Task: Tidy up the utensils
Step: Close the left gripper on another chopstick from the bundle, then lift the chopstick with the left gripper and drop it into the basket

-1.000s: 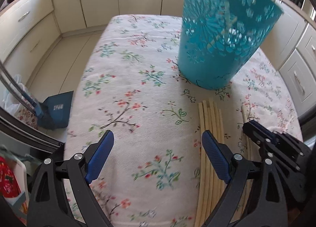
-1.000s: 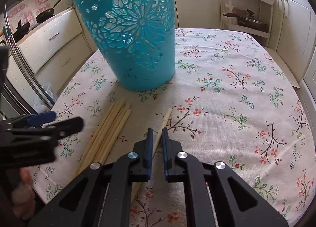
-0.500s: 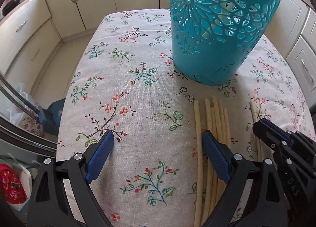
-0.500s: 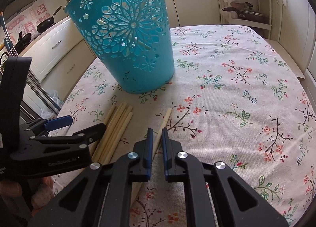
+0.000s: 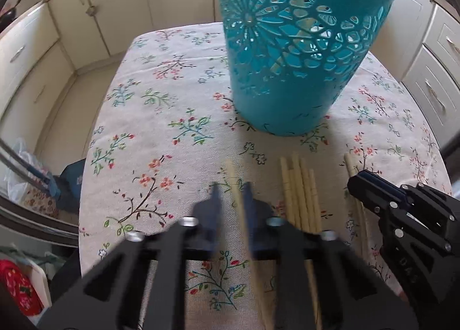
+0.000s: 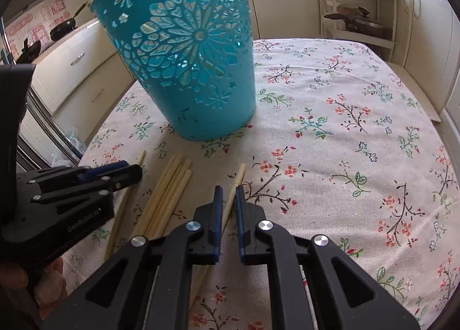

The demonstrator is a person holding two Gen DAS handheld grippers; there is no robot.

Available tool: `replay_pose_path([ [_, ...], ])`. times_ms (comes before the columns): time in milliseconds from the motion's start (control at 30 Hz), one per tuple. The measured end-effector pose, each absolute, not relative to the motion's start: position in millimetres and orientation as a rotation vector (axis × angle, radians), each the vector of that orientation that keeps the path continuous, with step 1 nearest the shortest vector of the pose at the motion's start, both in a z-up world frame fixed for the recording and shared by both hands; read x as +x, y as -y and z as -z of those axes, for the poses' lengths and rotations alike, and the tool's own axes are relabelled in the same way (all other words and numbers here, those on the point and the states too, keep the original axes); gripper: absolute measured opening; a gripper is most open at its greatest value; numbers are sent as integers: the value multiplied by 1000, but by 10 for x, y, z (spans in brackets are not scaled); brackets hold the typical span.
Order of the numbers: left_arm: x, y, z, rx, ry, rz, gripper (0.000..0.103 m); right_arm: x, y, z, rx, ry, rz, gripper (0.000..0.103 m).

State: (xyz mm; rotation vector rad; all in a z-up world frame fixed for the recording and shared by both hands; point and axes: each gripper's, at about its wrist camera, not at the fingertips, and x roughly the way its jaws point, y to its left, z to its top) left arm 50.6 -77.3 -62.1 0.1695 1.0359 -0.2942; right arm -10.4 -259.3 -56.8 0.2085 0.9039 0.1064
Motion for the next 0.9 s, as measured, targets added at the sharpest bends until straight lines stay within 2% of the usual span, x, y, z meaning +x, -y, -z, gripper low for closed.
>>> replay_pose_path([
  [167, 612, 598, 559, 74, -1115, 333, 5, -106, 2700, 592, 291, -900, -137, 10],
  [400, 483, 243, 26, -52, -1050, 375, 5, -119, 2685, 582, 288, -898, -139, 10],
  [767, 314, 270, -1567, -165, -688, 477, 5, -132, 2692, 585, 287, -897, -139, 10],
  [900, 422, 488, -1917, -159, -539, 447, 5, -135, 2691, 586, 288, -896, -140, 10],
])
